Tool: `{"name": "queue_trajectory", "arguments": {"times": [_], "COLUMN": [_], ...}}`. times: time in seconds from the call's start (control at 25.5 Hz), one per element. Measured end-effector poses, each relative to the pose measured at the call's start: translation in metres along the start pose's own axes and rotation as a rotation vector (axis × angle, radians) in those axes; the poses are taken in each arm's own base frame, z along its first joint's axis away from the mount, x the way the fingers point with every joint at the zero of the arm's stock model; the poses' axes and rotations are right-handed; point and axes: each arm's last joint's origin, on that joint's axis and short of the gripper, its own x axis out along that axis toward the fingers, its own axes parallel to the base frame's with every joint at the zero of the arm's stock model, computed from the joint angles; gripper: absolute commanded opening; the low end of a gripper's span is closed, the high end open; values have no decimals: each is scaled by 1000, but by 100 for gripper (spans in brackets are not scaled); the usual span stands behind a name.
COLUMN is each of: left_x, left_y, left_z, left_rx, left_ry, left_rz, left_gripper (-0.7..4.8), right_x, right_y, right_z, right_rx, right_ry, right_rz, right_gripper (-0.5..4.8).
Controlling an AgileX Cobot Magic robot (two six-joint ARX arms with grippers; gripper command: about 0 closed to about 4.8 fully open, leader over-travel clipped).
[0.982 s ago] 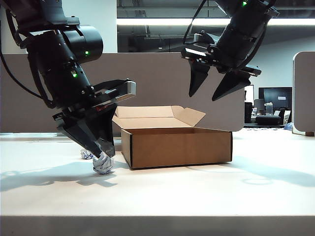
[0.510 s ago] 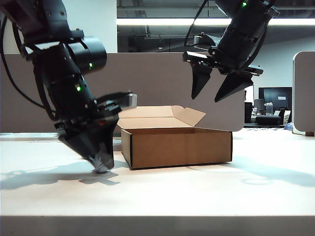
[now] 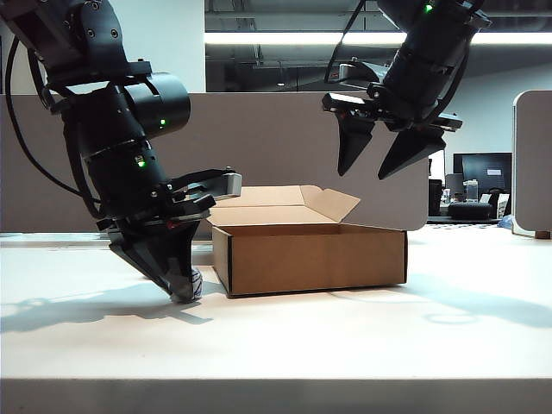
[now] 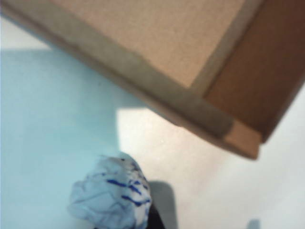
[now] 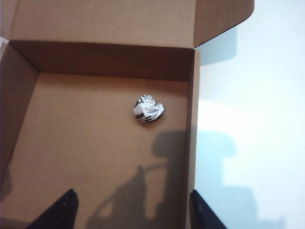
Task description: Pick up all the paper balls on the table and put them in the paper box.
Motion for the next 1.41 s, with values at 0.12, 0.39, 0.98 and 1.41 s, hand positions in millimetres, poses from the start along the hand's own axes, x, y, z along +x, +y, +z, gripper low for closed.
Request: {"name": "queue_trajectory", "arguments": {"times": [0.12,0.39,0.98,1.41], "left_x": [0,-51,-66,-72], "left_y": [0,0,-1,47], "left_z": [0,36,91,82], "left_rx": [0,25,15,-47], "left_ry": [2,-137,-359,-331], "left_rz": [-1,83,-68,221], "left_gripper": [51,51,247,247], "right_x": [0,-1,-16,-44], "right_y": [0,-1,-2,-3], "right_z": [-1,-2,2,10], "right_rx": [-12,-40,-43,-71], "right_ry": [12,21,-2,-59], "right_rz": [-2,-28,-44,-91], "right_gripper": [321,305,305,305]}}
